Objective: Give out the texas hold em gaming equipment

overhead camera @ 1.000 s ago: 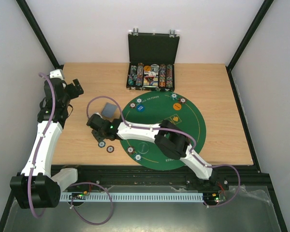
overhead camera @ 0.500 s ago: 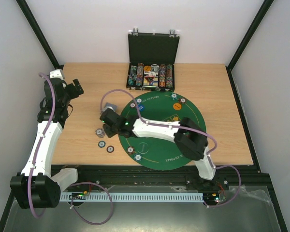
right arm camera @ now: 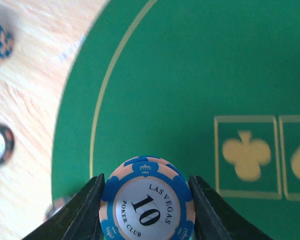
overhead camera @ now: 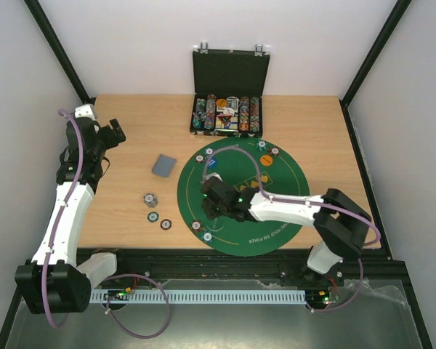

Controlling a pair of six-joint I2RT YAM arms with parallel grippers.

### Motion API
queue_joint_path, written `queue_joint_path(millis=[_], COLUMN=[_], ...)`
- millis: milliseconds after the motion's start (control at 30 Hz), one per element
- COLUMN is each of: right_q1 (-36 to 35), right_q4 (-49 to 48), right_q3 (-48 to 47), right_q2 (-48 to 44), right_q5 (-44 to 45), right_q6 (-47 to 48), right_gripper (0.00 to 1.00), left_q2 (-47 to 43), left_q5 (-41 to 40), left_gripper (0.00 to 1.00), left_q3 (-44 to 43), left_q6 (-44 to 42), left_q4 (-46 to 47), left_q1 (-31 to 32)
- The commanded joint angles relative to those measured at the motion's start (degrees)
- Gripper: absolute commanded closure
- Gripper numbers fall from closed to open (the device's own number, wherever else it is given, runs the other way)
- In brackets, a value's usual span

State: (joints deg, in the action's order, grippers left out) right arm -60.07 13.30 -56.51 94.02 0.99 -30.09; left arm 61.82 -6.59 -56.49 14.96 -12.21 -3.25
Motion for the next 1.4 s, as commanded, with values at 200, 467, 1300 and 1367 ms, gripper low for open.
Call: queue_joint_path(millis=[200,467,1300,1367], right_q1=[-2.4,-7.6,-13.0,-13.1], right_q4=[-4.5,-6.0,-8.8,-8.2], right_q3=[17.6,21.5,23.5,23.3], right_q2=[-15.6,-16.4,-11.7,-11.7], right_q5=[-6.7,-7.7,-6.2,-5.6], right_q6=[-2.2,-1.7,3.7,3.6], right_gripper=[0.66,0.66,0.65,0.64], left_q2=[-0.6,-0.3,0.1,0.1], left_q5=[-0.3,-0.4,-1.1,-1.1], left_gripper=[0.01,0.0,0.01,0.01], left_q3=[0.4,0.5,0.6,0.5], left_q6=[-0.4,-0.4,-0.5,-0.5], left_q4=[1.3,1.4,1.2,1.3], left_q1=[-0.2,-0.2,-0.2,-0.2])
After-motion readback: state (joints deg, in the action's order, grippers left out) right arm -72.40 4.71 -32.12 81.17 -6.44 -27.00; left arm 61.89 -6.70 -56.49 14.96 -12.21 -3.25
